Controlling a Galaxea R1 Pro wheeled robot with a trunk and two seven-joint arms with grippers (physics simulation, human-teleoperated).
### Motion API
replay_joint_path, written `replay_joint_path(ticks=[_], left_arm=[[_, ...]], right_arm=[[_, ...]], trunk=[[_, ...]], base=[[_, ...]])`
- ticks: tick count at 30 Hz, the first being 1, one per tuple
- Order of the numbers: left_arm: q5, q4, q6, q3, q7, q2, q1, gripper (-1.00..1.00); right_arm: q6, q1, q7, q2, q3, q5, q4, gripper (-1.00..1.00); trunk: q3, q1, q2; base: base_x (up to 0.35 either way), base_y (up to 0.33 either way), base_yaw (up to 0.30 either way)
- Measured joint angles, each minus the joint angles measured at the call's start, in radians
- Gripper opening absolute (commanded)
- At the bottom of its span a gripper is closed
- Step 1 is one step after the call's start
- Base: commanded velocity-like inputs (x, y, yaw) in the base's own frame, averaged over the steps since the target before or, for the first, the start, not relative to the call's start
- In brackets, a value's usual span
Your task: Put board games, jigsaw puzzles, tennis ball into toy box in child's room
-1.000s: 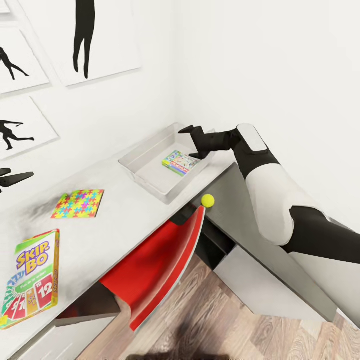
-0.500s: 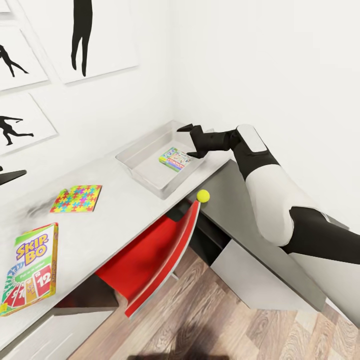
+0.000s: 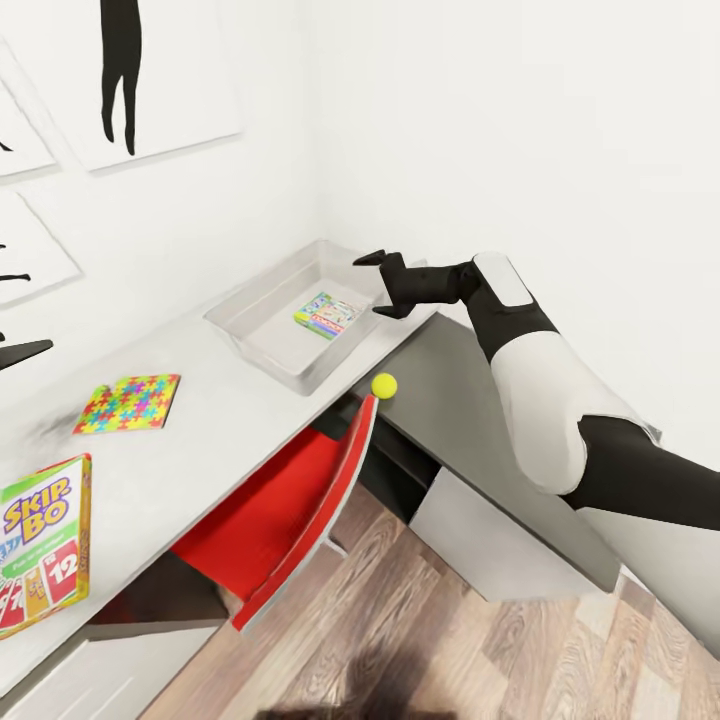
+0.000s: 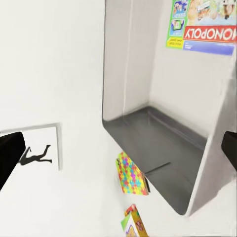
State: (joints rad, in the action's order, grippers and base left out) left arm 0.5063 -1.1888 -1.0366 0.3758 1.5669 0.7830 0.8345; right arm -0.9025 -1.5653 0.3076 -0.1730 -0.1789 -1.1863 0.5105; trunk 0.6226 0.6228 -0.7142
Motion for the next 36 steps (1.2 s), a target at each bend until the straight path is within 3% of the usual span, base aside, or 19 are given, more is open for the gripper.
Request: replay_joint_path(ticks=[20,36], left_arm=[[0.000,0.000,0.000,0.000,0.000,0.000,0.000,1.00],[0.000,0.000,0.000,0.000,0.000,0.000,0.000,1.00]], right_arm=[[-0.003,0.001,-0.002,0.000,0.000,0.000,0.000,1.00],[-0.004,0.000,-0.003,0.000,0.000,0.001,0.000,1.00]], trunk=[[0.000,0.000,0.000],[0.000,0.000,0.000]], base=[[-0.297,0.000,-0.278],[-0.057,0.006,-0.280]])
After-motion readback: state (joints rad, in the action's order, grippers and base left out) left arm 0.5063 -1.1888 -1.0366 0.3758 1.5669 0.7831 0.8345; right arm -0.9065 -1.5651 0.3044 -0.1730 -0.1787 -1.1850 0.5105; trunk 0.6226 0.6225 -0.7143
